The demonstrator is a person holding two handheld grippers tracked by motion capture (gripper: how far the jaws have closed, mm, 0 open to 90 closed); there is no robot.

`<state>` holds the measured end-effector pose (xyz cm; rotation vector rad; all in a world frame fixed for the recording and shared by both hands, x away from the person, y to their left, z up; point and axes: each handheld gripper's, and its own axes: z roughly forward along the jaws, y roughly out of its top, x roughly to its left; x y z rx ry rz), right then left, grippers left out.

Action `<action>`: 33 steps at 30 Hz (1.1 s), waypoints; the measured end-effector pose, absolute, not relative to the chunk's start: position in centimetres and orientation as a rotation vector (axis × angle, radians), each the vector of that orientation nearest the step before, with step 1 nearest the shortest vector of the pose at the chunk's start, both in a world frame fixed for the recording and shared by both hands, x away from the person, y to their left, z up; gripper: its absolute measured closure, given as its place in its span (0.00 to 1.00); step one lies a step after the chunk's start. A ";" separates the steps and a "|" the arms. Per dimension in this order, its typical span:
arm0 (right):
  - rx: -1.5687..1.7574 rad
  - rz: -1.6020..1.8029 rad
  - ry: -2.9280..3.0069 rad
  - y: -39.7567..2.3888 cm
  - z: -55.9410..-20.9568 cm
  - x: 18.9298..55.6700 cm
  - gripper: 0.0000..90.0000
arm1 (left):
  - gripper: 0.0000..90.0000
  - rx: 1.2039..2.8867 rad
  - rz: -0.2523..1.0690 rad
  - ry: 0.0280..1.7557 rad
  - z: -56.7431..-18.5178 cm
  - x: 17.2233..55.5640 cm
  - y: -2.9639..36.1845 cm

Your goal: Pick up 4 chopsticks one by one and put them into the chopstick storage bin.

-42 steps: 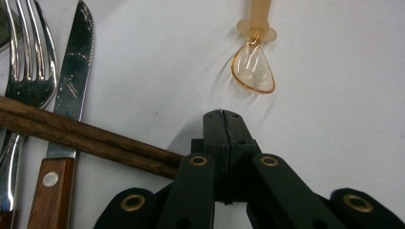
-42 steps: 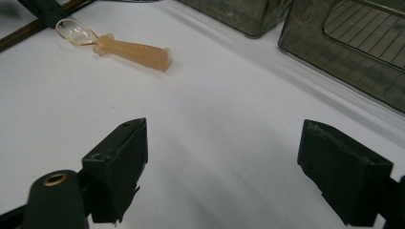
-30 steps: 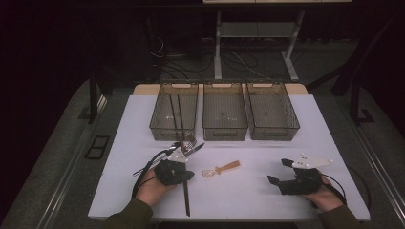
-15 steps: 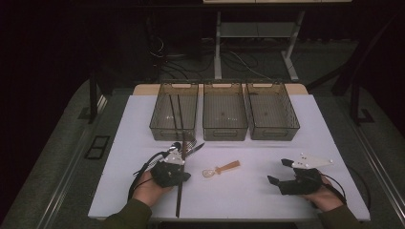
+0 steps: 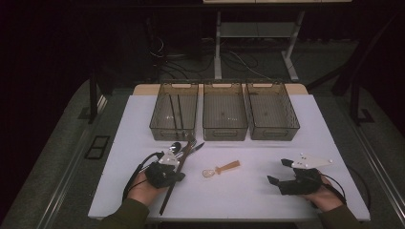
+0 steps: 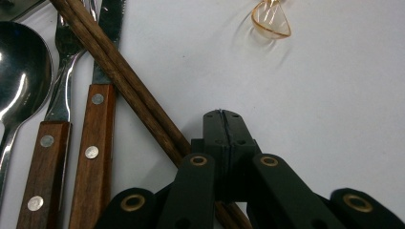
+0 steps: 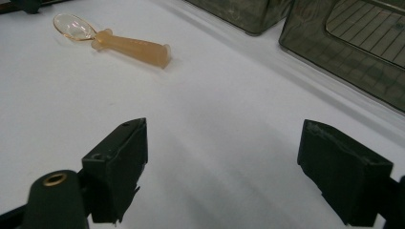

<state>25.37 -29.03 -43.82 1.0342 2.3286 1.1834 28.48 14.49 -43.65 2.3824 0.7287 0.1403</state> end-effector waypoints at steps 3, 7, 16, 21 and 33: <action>1.034 1.185 2.329 -29.0 -43.8 25.4 0.20 | 0.99 2.386 0.148 0.729 -43.6 28.5 14.5; 1.035 1.186 2.328 -29.0 -43.8 25.4 0.20 | 0.99 2.396 0.166 0.735 -43.5 28.6 14.9; 1.034 1.184 2.332 -29.0 -43.8 25.3 0.20 | 0.99 2.408 0.189 0.734 -43.5 28.7 15.4; 1.033 1.184 2.332 -29.0 -43.8 25.4 0.20 | 0.98 2.385 0.182 0.745 -43.6 28.7 15.4; 1.031 1.184 2.333 -29.0 -43.8 25.3 0.20 | 0.86 2.262 0.231 0.799 -42.4 28.7 16.7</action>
